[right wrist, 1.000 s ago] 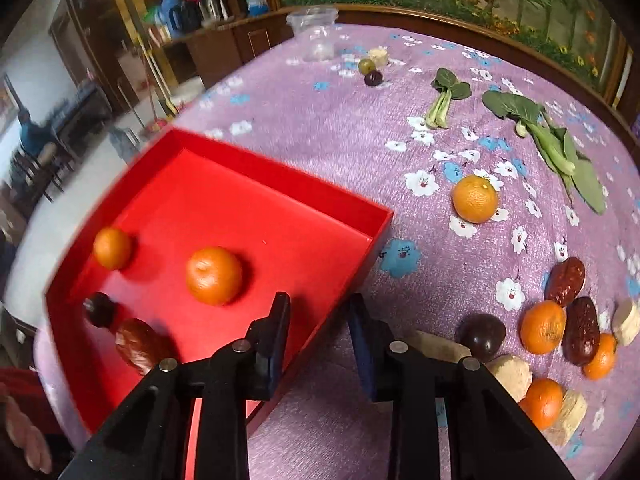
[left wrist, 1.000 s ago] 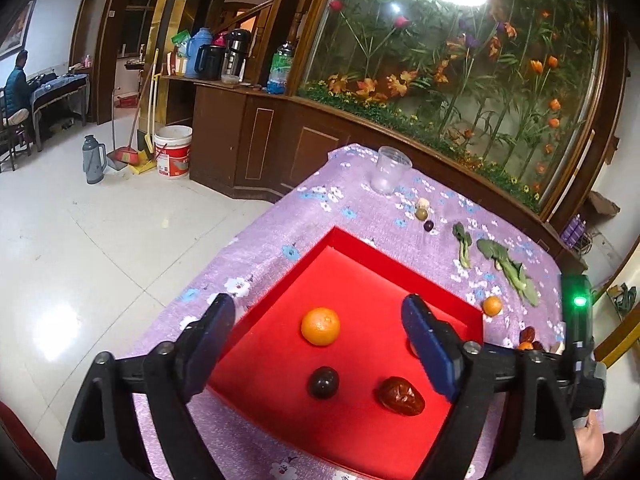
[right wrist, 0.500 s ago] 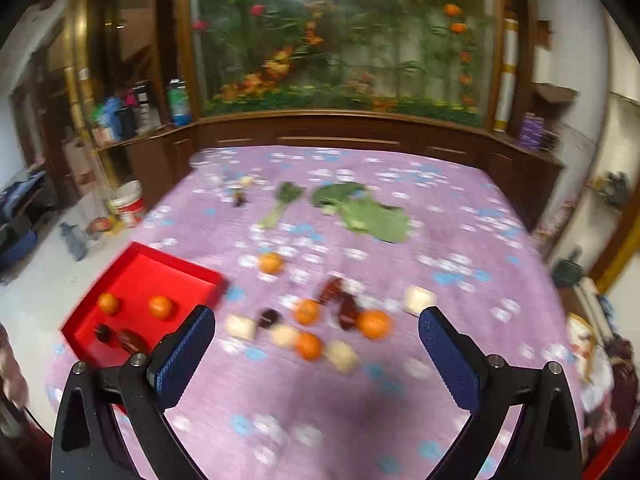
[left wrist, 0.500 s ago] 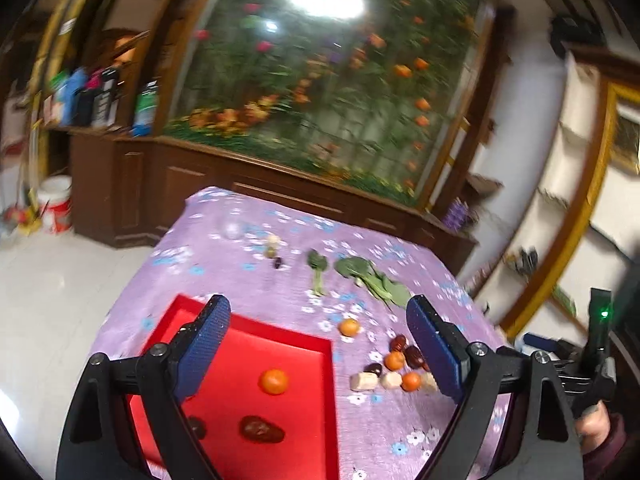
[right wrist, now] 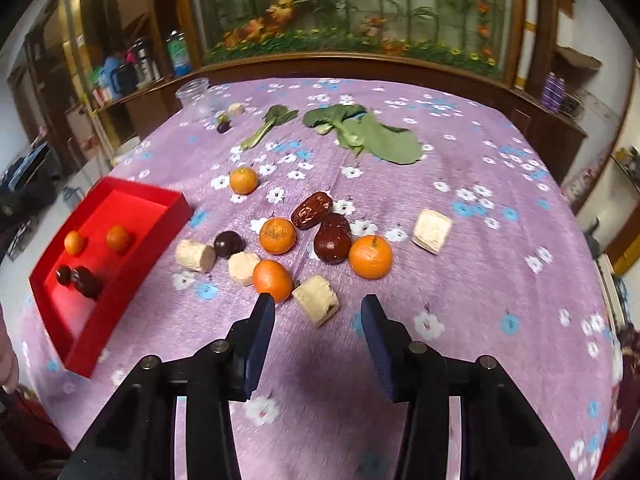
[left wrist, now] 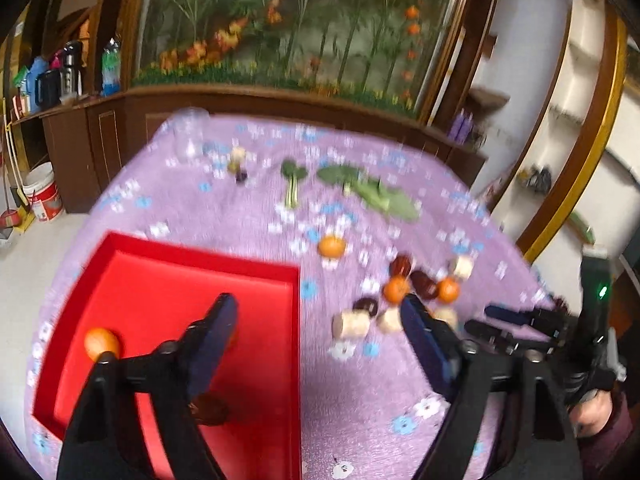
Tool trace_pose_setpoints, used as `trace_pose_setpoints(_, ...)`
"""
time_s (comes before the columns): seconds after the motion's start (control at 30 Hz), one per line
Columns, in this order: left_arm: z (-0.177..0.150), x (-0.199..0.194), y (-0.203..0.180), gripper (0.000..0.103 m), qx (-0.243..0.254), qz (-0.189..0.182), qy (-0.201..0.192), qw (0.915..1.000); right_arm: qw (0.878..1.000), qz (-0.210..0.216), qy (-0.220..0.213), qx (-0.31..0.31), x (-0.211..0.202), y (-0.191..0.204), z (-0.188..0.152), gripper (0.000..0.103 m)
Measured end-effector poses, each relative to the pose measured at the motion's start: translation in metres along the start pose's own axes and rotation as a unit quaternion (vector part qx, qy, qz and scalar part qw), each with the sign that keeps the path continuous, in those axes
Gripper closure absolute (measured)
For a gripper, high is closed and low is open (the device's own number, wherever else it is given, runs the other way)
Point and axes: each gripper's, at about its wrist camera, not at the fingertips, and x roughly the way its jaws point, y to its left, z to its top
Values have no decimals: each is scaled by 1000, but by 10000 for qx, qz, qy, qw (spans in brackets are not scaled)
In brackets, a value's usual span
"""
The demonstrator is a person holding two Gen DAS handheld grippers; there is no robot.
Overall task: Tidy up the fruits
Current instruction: 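Move both tools back over the remaining fruit, then grasp a pale yam chunk with the right tool while the left tool grasps another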
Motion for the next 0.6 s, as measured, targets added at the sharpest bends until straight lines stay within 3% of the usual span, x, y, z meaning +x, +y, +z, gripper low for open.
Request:
trace_pose_setpoints(0.2,-7,51,-17,29,281,222,610,9975,9991,297,22,-296,28,-3,-2,54)
trace_pose_setpoints(0.37,-10,84,-36,29,556,341,894,9939,9982,497,21,-334,38,-11,-2,54)
trace_pose_setpoints(0.47,-9,92,-46,31,825,501,860,9916,9977,601,32,-304,40,-17,0,54)
trace_pose_setpoints(0.6,-10,103,-47,52,835,377,1132,9893,9967,736,105,-323,41,-20,-3,54)
